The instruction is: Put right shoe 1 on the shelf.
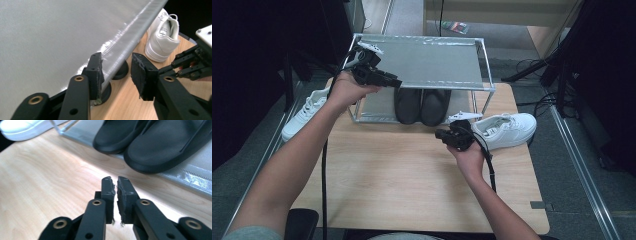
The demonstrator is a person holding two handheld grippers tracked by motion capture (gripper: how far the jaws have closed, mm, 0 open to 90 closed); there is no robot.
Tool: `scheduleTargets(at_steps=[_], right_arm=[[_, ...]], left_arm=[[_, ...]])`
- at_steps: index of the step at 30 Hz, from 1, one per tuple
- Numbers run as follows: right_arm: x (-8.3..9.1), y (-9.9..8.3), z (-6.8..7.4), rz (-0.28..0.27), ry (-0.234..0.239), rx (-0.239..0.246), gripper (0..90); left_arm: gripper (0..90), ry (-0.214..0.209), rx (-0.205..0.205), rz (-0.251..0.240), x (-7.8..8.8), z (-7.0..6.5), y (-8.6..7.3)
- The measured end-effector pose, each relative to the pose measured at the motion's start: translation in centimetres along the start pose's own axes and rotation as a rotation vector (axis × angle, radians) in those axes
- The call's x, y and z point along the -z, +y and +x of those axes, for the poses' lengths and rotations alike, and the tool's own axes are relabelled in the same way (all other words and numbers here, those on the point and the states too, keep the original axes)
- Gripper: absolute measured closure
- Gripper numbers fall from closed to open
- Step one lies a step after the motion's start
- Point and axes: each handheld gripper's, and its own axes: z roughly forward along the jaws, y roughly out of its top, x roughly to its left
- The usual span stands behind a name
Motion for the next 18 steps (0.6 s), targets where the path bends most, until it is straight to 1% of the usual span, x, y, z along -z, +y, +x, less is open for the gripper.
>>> scheduleTargets(at_steps=[2,4,5,7,8,10,14,16,18], right_arm=[[0.8,-0.3,0.1,-0.012,0.026,0.005,78.2],[1.3,-0.8,0.1,-0.016,0.051,0.010,74.3],[1.5,-1.0,0.2,-0.007,0.063,0.013,74.2],[1.9,-1.3,0.2,-0.007,0.078,0.022,74.2],[2.1,-1.3,0.3,-0.002,0.086,0.022,74.2],[2.4,-1.2,0.3,-0.007,0.096,0.036,72.9],[3.5,-1.1,0.4,-0.042,0.124,0.040,68.0],[4.0,-1.1,0.3,-0.055,0.143,0.050,64.6],[4.5,-1.1,0.0,-0.071,0.149,0.067,61.8]], left_arm=[[57.9,0.002,-0.013,-0.014,0.7,-0.8,-0.2],[54.5,-0.008,-0.012,-0.026,1.3,-1.6,-0.5],[52.3,-0.006,-0.011,-0.024,1.5,-2.0,-0.7],[47.2,-0.007,-0.019,-0.013,1.8,-3.1,-1.1],[46.6,-0.006,-0.036,-0.011,2.0,-3.6,-1.5],[44.9,-0.014,-0.041,-0.004,2.1,-4.4,-2.1],[44.7,-0.031,-0.023,-0.003,2.1,-5.1,-3.5],[44.5,-0.034,-0.014,-0.001,2.1,-5.2,-4.4],[44.0,-0.041,-0.004,0.010,1.9,-5.3,-5.4]])
